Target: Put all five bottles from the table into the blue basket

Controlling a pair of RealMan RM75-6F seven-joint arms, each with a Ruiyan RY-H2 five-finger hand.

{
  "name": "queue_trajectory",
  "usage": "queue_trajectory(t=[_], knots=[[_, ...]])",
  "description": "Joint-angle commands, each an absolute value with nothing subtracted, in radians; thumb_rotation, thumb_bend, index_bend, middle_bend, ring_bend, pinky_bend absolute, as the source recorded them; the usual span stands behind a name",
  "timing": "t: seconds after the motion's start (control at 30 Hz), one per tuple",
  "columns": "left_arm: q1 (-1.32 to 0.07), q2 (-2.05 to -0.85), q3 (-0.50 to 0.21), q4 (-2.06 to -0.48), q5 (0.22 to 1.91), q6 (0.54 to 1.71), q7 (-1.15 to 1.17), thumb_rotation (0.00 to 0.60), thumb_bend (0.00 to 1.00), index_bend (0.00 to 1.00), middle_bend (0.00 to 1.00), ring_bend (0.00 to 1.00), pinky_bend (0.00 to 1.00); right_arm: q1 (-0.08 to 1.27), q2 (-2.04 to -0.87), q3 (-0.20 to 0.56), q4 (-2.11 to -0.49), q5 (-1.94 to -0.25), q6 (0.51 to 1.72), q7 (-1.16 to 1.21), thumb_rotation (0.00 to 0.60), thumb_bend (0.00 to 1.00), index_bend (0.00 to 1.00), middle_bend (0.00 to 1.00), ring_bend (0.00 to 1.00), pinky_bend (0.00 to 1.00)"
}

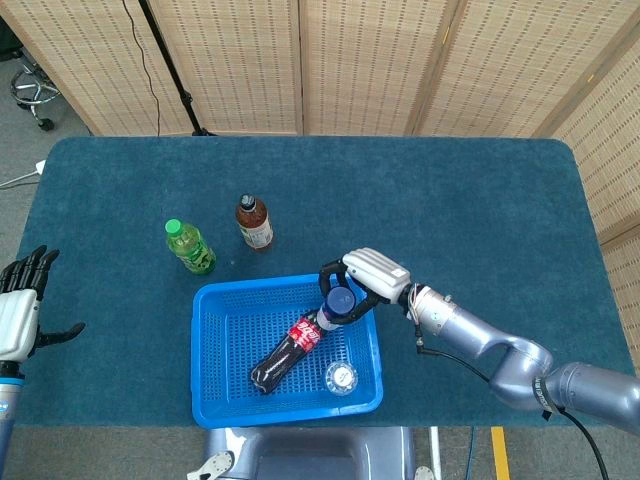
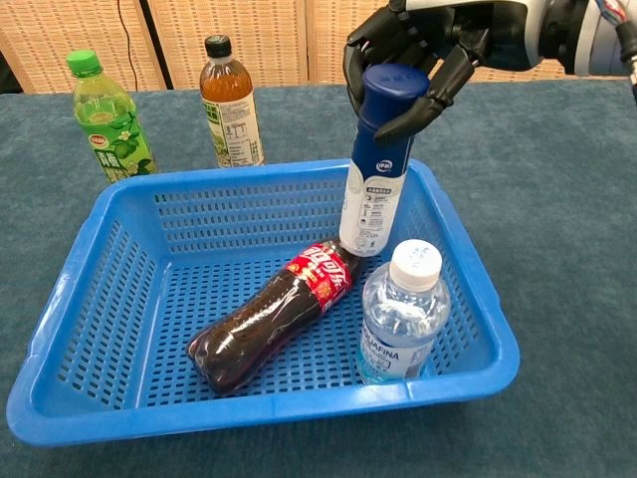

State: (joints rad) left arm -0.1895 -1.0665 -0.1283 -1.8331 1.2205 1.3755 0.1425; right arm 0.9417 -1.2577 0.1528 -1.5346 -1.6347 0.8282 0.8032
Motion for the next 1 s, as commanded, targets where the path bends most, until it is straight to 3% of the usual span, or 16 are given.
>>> queue_trajectory(t=[0.03,0.13,0.2,0.23,0.37,0.4,0.5,0.73,1.0], knots=[[-0.190,-1.066,-0.128,-1.833,1.220,1.375,0.142,0.600,0.00,0.00,0.00,0.00,0.00,0.940,-1.269,0.133,-1.519,-1.640,0.835,0.771,0.600,0.40,0.54,0.61,0.64,0.80],[-0.189,-1.065,-0.128,-1.833,1.222,1.376,0.139,0.600,0.00,0.00,0.00,0.00,0.00,0.940,-1.265,0.104,-1.504,-1.669,0.839,0.725,0.600,0.32,0.46,0.53,0.58,0.79],[-0.188,-1.064,-0.129,-1.833,1.224,1.377,0.137,0.600,0.00,0.00,0.00,0.00,0.00,0.938,-1.259,0.097,-1.507,-1.669,0.844,0.701,0.600,0.09,0.34,0.40,0.47,0.74],[-0.187,-1.064,-0.129,-1.833,1.224,1.377,0.136,0.600,0.00,0.00,0.00,0.00,0.00,0.937,-1.255,0.096,-1.509,-1.667,0.846,0.684,0.600,0.03,0.30,0.35,0.43,0.71],[-0.186,-1.062,-0.129,-1.833,1.227,1.377,0.130,0.600,0.00,0.00,0.00,0.00,0.00,0.928,-1.222,0.103,-1.560,-1.637,0.854,0.623,0.600,0.00,0.05,0.06,0.07,0.38],[-0.186,-1.061,-0.129,-1.833,1.228,1.377,0.129,0.600,0.00,0.00,0.00,0.00,0.00,0.924,-1.213,0.108,-1.573,-1.625,0.858,0.609,0.600,0.00,0.02,0.02,0.03,0.32],[-0.185,-1.058,-0.129,-1.831,1.237,1.378,0.115,0.600,0.00,0.00,0.00,0.00,0.00,0.908,-1.180,0.128,-1.609,-1.579,0.873,0.539,0.600,0.00,0.00,0.00,0.00,0.22],[-0.186,-1.043,-0.134,-1.804,1.298,1.380,0.012,0.600,0.00,0.00,0.00,0.00,0.00,0.777,-1.081,0.155,-1.675,-1.479,1.047,0.275,0.600,0.00,0.00,0.00,0.00,0.18],[-0.225,-1.042,-0.160,-1.684,1.398,1.343,-0.281,0.600,0.00,0.00,0.00,0.00,0.00,0.548,-1.007,0.082,-1.705,-1.431,1.274,0.065,0.600,0.00,0.00,0.00,0.00,0.08]])
